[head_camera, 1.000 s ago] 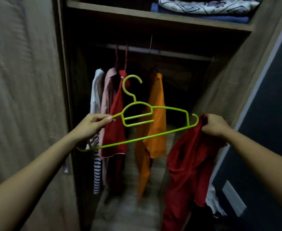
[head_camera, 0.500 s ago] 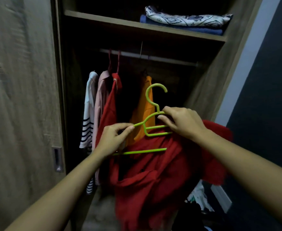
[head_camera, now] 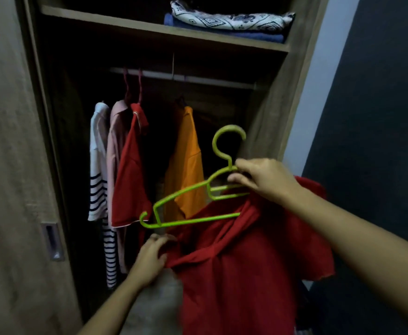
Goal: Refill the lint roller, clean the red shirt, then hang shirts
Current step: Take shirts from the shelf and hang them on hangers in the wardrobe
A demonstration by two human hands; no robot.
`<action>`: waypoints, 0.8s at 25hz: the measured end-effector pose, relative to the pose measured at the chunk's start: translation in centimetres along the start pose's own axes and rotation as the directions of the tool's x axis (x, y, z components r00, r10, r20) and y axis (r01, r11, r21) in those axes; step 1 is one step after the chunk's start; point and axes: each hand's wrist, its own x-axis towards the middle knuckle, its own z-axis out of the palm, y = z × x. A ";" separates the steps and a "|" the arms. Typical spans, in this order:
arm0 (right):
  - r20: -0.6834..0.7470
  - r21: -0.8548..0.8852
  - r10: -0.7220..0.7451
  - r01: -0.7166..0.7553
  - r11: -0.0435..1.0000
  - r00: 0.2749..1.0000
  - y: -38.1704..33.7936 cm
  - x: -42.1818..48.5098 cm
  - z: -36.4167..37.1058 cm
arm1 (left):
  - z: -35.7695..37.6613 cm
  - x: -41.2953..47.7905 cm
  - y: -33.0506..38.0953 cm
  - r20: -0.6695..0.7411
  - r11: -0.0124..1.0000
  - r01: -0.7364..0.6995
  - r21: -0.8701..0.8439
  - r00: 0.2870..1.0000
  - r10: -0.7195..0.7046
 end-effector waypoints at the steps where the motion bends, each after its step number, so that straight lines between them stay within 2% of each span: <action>1: 0.058 -0.020 -0.022 0.023 1.000 0.998 0.1 -1.3 1.1 | -0.8 0.5 -1.1 0.036 1.000 0.009 0.022 0.999 -0.009; 4: 0.148 -0.084 -0.013 0.026 0.996 0.989 -0.3 -4.8 4.8 | -3.2 1.3 -2.1 0.013 0.997 0.050 0.057 0.999 -0.050; 5: 0.160 -0.096 0.020 -0.005 0.995 0.987 -0.7 -5.3 5.7 | -3.7 1.5 -1.6 -0.060 0.996 0.078 0.048 0.995 -0.075; 7: 0.145 -0.083 0.115 -0.104 0.991 0.983 -1.1 -5.3 6.9 | -4.3 1.3 1.2 -0.296 0.996 0.077 0.038 0.953 -0.063; 8: 0.125 -0.046 0.172 -0.167 0.985 0.977 -1.1 -4.9 7.3 | -4.3 0.8 3.6 -0.383 0.999 -0.001 0.036 0.924 0.015; 9: 0.105 0.015 0.227 -0.230 0.973 0.968 -1.1 -4.2 7.3 | -3.9 0.3 5.9 -0.394 0.988 -0.136 0.069 0.906 0.152; 11: 0.054 0.136 0.287 -0.291 0.947 0.957 -0.8 -3.1 6.6 | -3.1 -1.0 9.4 -0.216 0.882 -0.373 0.288 0.872 0.439; 12: 0.027 0.172 0.282 -0.282 0.944 0.959 -0.6 -3.0 6.1 | -3.2 -1.6 10.0 -0.173 0.827 -0.398 0.397 0.852 0.493; 13: -0.001 0.202 0.271 -0.265 0.943 0.963 -0.4 -3.0 5.6 | -3.6 -1.6 9.8 -0.243 0.828 -0.339 0.446 0.845 0.477; 15: -0.090 0.267 0.259 -0.227 0.937 0.962 -0.1 -3.2 4.7 | -5.5 -1.0 8.7 -0.474 0.913 -0.111 0.392 0.826 0.304; 16: -0.131 0.296 0.257 -0.210 0.932 0.958 -0.2 -3.2 4.4 | -6.5 -0.4 8.3 -0.516 0.927 -0.046 0.373 0.820 0.248; 17: -0.148 0.315 0.252 -0.196 0.929 0.956 -0.5 -3.1 4.1 | -7.3 0.5 7.9 -0.493 0.927 -0.047 0.373 0.836 0.241; 20: -0.080 0.309 0.190 -0.157 0.938 0.978 -1.3 -2.0 4.0 | -8.5 2.0 8.1 -0.259 0.888 -0.247 0.389 0.895 0.362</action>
